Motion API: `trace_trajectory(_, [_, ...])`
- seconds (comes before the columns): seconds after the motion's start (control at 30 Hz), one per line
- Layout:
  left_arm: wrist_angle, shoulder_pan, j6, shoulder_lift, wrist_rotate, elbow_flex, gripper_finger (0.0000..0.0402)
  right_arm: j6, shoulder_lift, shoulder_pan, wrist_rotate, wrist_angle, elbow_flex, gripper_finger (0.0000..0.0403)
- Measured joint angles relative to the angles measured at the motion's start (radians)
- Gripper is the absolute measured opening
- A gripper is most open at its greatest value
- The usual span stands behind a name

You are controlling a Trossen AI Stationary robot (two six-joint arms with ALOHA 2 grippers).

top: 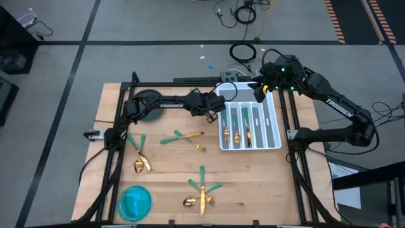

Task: Sort silverware
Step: Put the green spoon into the white silverware organizer

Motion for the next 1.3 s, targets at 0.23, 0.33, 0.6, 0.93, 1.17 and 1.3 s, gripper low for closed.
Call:
trace_trajectory(0.23, [-0.069,-0.024,0.018,-0.029,0.051,0.123,0.0,-0.062,-0.06,-0.041,-0.001,0.005,0.0,0.0146])
trace_trajectory(0.33, [-0.014,-0.027,0.034,-0.084,0.079,0.127,0.0,-0.074,-0.113,-0.073,0.0,-0.002,0.0,0.0146])
trace_trajectory(0.6, [0.292,-0.037,0.148,-0.222,0.276,0.128,0.0,-0.091,-0.246,-0.139,-0.001,-0.055,0.0,0.0146])
trace_trajectory(0.93, [0.658,-0.063,0.344,-0.281,0.545,0.128,0.0,-0.113,-0.342,-0.168,-0.003,-0.147,0.0,0.0146])
trace_trajectory(1.17, [0.619,-0.122,0.592,-0.281,0.592,0.128,0.0,-0.116,-0.384,-0.167,-0.002,-0.217,0.0,0.0146])
trace_trajectory(1.3, [0.556,-0.173,0.767,-0.282,0.5,0.128,0.0,-0.098,-0.398,-0.167,-0.003,-0.232,0.0,0.0146])
